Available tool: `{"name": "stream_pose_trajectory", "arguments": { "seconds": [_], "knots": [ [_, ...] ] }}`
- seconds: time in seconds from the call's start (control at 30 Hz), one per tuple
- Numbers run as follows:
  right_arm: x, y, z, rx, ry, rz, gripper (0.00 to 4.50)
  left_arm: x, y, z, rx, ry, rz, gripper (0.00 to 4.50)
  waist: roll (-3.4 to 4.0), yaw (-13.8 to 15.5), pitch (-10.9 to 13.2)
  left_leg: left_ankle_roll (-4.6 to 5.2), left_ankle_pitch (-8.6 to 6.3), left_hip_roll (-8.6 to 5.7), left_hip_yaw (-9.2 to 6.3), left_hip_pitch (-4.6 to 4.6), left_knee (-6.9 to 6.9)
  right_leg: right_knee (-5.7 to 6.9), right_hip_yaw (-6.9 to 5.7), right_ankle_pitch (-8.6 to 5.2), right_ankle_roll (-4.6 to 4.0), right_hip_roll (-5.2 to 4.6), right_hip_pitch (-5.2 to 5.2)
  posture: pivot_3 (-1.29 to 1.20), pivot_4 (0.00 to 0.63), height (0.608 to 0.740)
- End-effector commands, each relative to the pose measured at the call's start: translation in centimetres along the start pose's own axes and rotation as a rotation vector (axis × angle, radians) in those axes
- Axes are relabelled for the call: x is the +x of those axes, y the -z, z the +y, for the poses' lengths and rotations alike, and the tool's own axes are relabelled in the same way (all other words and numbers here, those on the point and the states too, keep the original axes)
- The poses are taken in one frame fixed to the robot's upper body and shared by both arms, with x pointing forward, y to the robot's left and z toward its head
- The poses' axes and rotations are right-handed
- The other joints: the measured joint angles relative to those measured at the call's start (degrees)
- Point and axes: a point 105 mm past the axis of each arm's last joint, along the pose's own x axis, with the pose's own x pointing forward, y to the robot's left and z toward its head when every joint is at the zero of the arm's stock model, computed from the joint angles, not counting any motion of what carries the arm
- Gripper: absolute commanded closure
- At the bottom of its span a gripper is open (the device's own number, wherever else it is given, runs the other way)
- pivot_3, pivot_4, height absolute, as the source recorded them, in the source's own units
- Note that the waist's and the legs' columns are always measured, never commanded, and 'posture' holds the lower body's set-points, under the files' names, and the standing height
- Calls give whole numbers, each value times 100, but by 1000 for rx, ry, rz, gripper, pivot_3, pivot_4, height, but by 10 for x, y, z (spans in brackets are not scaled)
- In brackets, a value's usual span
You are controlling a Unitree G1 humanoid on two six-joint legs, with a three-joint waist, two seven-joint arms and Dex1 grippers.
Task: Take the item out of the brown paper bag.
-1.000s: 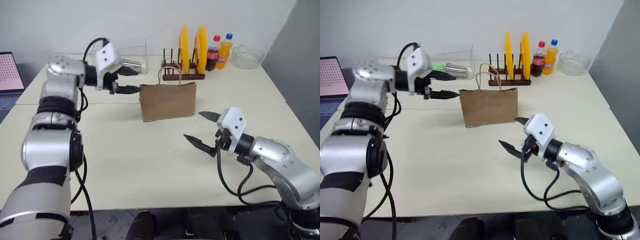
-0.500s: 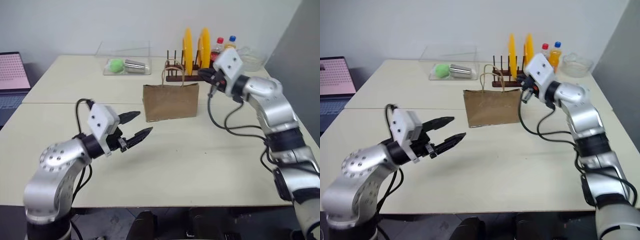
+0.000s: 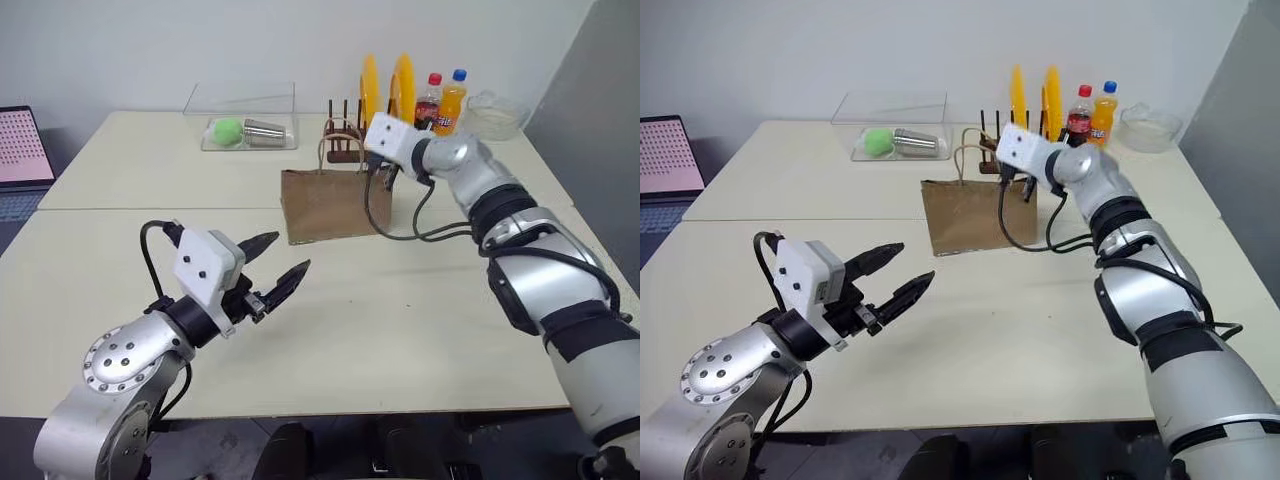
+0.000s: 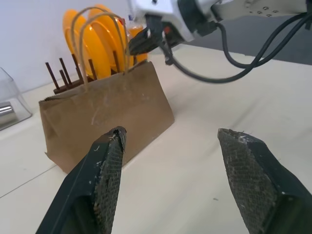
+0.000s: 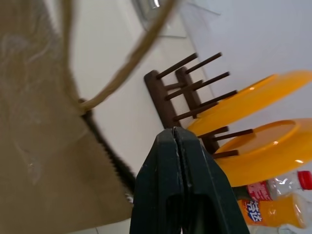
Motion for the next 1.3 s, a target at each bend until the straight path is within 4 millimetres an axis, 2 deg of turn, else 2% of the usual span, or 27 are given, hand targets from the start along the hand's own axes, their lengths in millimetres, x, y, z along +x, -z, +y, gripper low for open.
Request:
{"name": "stream_pose_trajectory", "arguments": {
  "seconds": [0.03, 0.2, 0.43, 0.63, 0.73, 0.83, 0.9, 1.03, 1.17, 1.23, 1.3],
  "knots": [
    [-3, -8, -6, -71, -12, -18, 4473, 0, -1, -6, 32, 22, -9, 1323, 1, -3, 0, 0, 0, 0, 0, 0, -1, -1, 0, 0, 0, 0, 0, 0, 150, 740],
    [-13, -14, 12, -112, -217, -121, 4473, -6, 7, -10, 34, 36, 28, 1323, 4, -16, 2, 1, -1, 1, -2, 3, -6, -1, -2, -1, -2, 2, -1, 0, 150, 740],
    [-35, -2, 39, -148, -485, -208, 4473, -8, 16, -18, 64, 116, 59, 1323, 5, -16, 3, 3, -2, 1, -2, 8, -5, -5, -2, -2, -1, 1, 5, 0, 150, 740],
    [-46, 8, 58, -149, -572, -256, 4473, -15, 27, -21, 57, 204, 105, 1323, 16, -11, 9, 3, -2, 3, -2, 8, -6, -3, -2, -2, -2, 2, 3, 0, 150, 740],
    [-49, 3, 55, -148, -538, -298, 4473, -18, 28, -14, 77, 217, 111, 1323, 18, -10, 10, 4, -2, 3, -2, 8, -5, -4, -3, -2, -2, 1, 3, 0, 150, 740],
    [-66, -17, 41, -105, -480, -430, 4473, -16, 19, 1, 116, 233, 95, 1323, 23, -4, 14, 4, -2, 3, -4, 6, -6, -4, -5, -4, -4, 1, 2, 0, 150, 740],
    [-82, -21, 43, -84, -480, -483, 4473, -15, 13, 3, 158, 280, 77, 1323, 24, 12, 14, 4, -2, 4, -10, 3, -6, -5, -11, -4, -4, 2, 2, 0, 150, 740],
    [-118, -17, 64, 4, -501, -521, 4473, -14, 11, 6, 268, 381, 98, 1323, 24, 82, 14, 2, -5, 3, -17, -3, -7, -20, -17, -5, -2, 0, 4, 0, 150, 740],
    [-151, -10, 97, 187, -525, -505, 4500, -9, 21, 1, 409, 548, 142, 532, 38, 155, 22, 1, -6, 3, -20, -11, -13, -32, -21, -5, -2, -1, 3, 0, 150, 740],
    [-160, -7, 111, 241, -526, -476, 3912, -7, 26, -1, 458, 607, 153, 0, 42, 155, 25, 2, -7, 4, -17, -10, -13, -35, -18, -6, 0, 0, 3, 0, 150, 740],
    [-166, 0, 131, 308, -513, -428, 3221, -1, 36, -4, 557, 695, 169, 0, 41, 149, 24, 2, -6, 5, -13, -10, -13, -37, -18, -11, 7, 0, 2, 0, 150, 740]
  ]
}}
